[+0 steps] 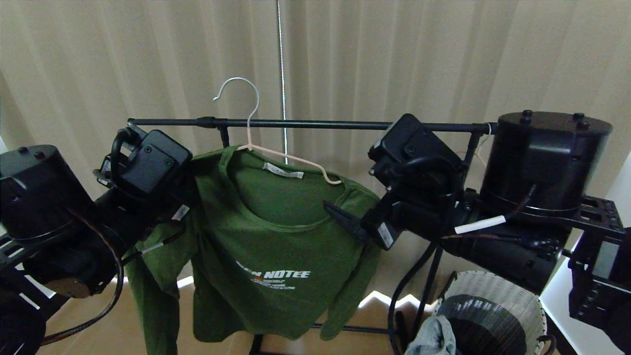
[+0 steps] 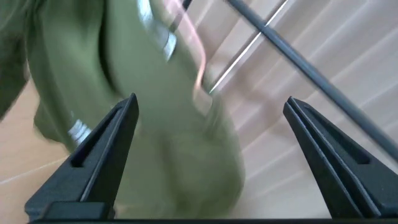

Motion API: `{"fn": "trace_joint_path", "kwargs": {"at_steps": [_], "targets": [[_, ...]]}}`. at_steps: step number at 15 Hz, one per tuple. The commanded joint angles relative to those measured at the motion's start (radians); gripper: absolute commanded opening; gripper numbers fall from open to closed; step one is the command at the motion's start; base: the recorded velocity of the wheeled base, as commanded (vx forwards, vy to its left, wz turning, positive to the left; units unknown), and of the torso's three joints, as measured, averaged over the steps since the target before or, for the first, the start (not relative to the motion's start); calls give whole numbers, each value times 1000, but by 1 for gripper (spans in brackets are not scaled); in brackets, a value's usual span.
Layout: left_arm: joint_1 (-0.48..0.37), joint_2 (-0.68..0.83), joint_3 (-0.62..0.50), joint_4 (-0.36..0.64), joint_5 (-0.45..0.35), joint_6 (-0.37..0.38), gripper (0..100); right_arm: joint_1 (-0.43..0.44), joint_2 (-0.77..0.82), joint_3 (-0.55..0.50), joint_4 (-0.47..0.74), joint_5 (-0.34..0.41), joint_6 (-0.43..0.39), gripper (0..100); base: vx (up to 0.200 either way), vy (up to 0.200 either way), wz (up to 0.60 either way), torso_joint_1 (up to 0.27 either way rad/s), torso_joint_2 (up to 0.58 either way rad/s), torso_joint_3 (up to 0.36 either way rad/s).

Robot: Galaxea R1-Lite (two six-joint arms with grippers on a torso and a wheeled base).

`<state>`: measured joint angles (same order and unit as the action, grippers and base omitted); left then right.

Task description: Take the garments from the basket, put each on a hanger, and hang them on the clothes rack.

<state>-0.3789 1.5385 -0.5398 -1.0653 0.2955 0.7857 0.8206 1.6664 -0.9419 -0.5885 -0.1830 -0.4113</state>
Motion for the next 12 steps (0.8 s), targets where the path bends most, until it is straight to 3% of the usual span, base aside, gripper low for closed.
{"fn": "trace_joint_path", "kwargs": {"at_steps": [1, 4, 12], "targets": [[-18, -3, 9, -1, 1, 1, 0, -15, 56, -49, -1, -4, -8, 100, 0, 0, 0, 0, 0, 0], [-34, -3, 21, -2, -9, 1, 0, -40, 121, -138, 1, -36, -26, 100, 0, 0, 0, 0, 0, 0], [-81, -1, 37, -38, -9, 4, 0, -77, 170, -178, -2, -36, -83, 100, 0, 0, 0, 0, 0, 0]]}}
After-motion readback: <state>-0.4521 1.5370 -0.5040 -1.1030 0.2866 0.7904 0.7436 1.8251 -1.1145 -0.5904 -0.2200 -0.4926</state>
